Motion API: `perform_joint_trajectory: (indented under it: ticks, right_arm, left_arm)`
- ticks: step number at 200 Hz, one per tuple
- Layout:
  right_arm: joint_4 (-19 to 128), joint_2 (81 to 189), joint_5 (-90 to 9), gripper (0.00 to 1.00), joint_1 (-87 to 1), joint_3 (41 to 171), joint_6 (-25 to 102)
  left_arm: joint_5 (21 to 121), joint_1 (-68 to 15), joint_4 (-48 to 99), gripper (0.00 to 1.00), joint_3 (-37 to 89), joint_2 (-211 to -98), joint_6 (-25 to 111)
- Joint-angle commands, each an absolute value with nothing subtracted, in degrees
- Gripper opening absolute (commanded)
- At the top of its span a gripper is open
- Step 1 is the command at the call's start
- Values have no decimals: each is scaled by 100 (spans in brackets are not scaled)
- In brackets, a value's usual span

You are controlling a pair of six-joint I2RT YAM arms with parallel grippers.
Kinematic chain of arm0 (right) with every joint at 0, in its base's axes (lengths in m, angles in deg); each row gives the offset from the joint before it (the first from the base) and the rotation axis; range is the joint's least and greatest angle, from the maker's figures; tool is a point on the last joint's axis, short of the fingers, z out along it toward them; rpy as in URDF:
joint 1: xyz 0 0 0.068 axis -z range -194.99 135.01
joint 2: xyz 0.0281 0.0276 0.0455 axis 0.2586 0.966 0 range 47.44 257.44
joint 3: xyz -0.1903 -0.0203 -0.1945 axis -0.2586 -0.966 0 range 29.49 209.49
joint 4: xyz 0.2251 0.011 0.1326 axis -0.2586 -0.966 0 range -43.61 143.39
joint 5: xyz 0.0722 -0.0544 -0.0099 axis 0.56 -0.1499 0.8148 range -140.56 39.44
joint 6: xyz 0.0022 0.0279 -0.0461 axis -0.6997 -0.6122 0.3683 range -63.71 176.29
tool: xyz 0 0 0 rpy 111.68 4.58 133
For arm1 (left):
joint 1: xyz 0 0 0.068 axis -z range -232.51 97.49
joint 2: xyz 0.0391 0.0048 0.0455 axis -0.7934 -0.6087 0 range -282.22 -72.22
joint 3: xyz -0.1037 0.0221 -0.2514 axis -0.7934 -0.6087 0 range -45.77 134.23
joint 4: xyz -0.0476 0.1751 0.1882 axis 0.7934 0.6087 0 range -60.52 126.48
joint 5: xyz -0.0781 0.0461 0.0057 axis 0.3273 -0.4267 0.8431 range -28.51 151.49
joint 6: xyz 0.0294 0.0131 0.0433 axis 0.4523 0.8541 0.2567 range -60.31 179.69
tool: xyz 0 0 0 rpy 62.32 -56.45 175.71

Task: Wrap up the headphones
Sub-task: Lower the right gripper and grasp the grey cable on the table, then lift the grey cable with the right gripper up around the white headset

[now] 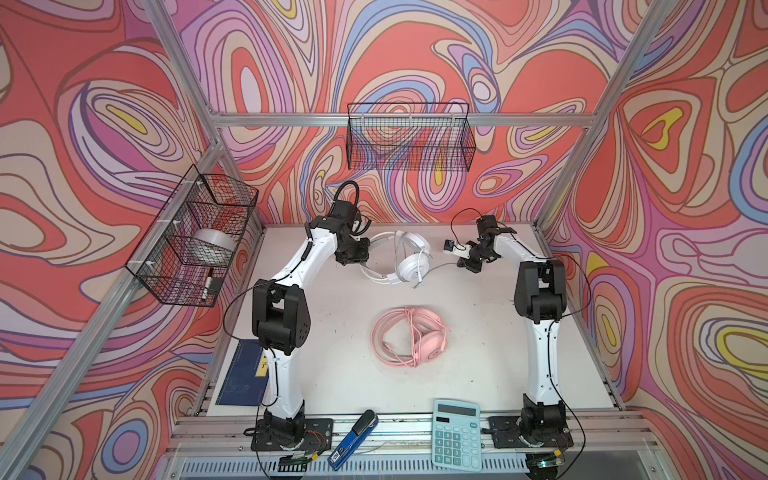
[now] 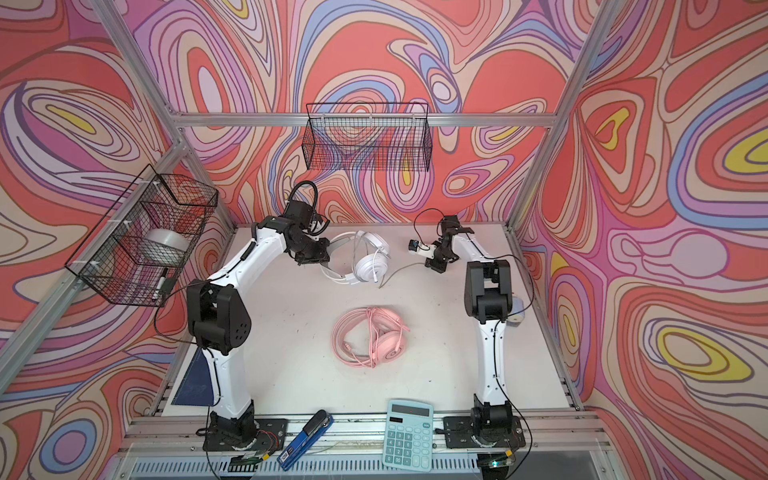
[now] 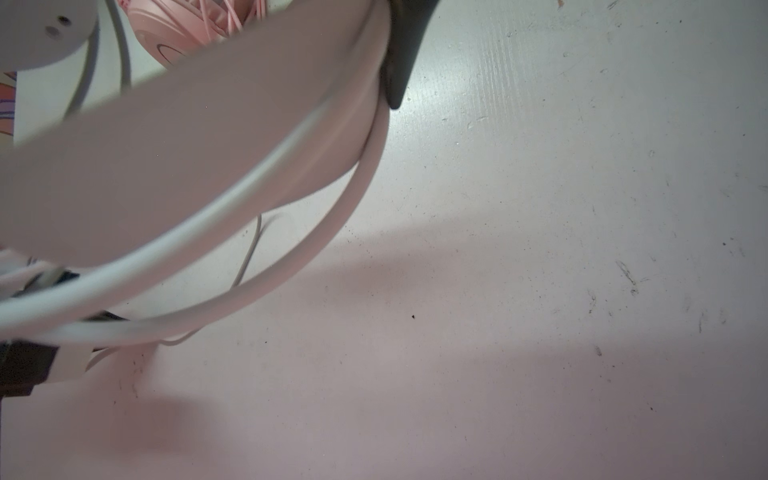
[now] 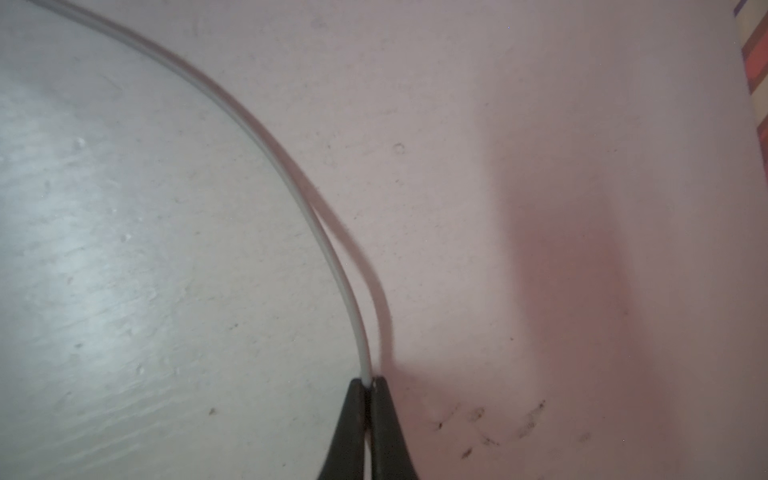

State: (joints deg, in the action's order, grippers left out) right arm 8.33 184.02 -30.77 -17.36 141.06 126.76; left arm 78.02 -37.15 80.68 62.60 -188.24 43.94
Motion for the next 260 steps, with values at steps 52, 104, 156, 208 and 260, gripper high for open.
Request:
perform_joint_trajectory:
  ticks: [52, 104, 156, 208, 260]
  right_arm:
    - [1053, 16763, -2238, 0, -1818, 12513, 13356]
    - [1035, 15448, -1998, 0, -2227, 11499, 13495]
    - [900, 14137, -1480, 0, -2419, 10974, 13629]
    - [595, 13638, -1013, 0, -2772, 11148, 13858]
    - [1078, 13619, -441, 0, -2923, 11383, 13544]
  left_arm:
    - [7589, -3815, 7969, 0, 6884, -18956, 3476]
    - [7231, -3827, 8227, 0, 7563, -19271, 3108]
    - [6545, -3827, 8904, 0, 8154, -19575, 3001]
    - [6118, -3767, 9279, 0, 8328, -19754, 2854]
    - [5907, -3661, 9332, 0, 8228, -19815, 2824]
